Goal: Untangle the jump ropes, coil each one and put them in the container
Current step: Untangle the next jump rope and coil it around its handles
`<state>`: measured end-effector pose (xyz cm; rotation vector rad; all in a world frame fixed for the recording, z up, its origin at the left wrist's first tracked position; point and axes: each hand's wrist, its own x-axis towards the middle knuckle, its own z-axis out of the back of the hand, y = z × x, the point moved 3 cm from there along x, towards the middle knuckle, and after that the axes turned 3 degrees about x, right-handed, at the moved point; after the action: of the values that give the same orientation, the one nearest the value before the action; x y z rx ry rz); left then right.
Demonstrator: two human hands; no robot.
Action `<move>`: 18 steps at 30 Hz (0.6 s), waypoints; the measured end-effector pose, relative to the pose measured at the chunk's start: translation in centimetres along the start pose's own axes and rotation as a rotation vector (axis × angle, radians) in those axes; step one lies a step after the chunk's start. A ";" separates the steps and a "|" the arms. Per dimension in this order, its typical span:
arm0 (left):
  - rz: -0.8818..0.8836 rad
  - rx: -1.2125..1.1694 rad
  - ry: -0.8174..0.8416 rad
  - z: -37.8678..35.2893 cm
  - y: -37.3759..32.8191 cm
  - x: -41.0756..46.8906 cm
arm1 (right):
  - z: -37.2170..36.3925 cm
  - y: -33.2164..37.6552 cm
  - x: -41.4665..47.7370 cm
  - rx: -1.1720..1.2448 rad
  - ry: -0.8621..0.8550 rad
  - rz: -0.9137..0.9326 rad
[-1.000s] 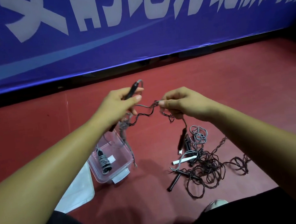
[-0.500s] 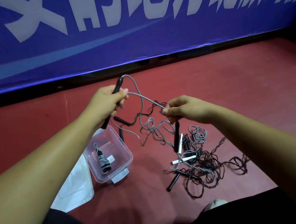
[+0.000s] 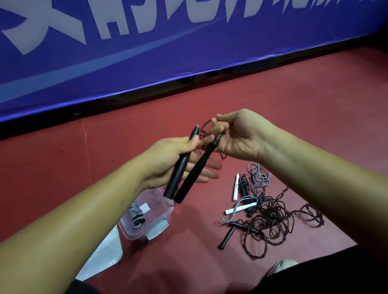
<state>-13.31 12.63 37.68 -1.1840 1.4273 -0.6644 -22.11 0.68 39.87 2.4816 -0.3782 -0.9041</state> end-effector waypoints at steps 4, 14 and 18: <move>-0.004 0.133 0.014 0.1 -0.1 0.1 | 0.5 0.2 0.1 -0.191 -0.164 0.097; -0.037 0.208 0.179 -0.2 -0.5 0.0 | -0.2 0.3 -1.2 -1.259 0.087 0.604; -0.075 0.187 0.181 -0.1 -0.6 -0.1 | -0.3 0.8 -1.1 -1.354 0.105 0.739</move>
<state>-13.25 12.52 38.24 -1.0553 1.4400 -0.9562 -22.79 0.49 41.07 1.0015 -0.3968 -0.4208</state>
